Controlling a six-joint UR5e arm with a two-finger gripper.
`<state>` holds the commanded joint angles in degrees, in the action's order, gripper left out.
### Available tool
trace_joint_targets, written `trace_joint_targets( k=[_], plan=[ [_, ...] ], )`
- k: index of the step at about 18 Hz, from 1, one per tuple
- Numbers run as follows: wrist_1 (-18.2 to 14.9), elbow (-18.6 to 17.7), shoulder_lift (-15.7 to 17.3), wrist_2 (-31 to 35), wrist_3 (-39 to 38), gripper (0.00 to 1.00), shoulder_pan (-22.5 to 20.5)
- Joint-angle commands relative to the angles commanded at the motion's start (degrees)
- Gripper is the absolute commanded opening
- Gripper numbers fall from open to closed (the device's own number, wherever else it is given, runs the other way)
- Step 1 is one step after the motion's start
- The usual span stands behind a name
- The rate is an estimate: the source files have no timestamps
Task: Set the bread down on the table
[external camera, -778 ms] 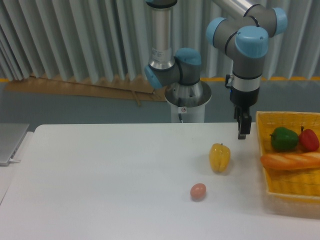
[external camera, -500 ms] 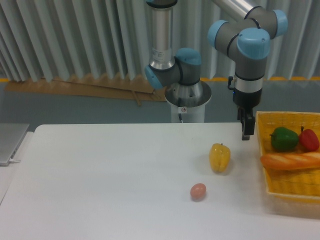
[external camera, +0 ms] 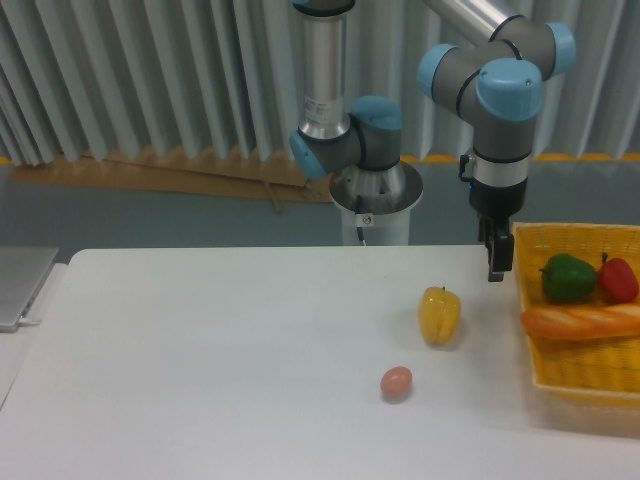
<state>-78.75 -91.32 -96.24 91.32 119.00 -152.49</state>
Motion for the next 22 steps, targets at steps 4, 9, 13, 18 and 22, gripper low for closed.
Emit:
trace_joint_targets(
  k=[4,9,13,18,22],
  plan=[
    [0.0,0.0,-0.1,-0.1,0.0,1.00,-0.1],
    [0.1,0.0,-0.1,0.0,0.0,1.00,-0.1],
    [0.2,0.0,-0.1,-0.1,0.0,1.00,-0.3],
    [0.2,0.0,-0.2,0.0,0.1,1.00,-0.5],
    [0.2,-0.1,-0.4,-0.1,1.2,1.00,-2.8]
  ],
)
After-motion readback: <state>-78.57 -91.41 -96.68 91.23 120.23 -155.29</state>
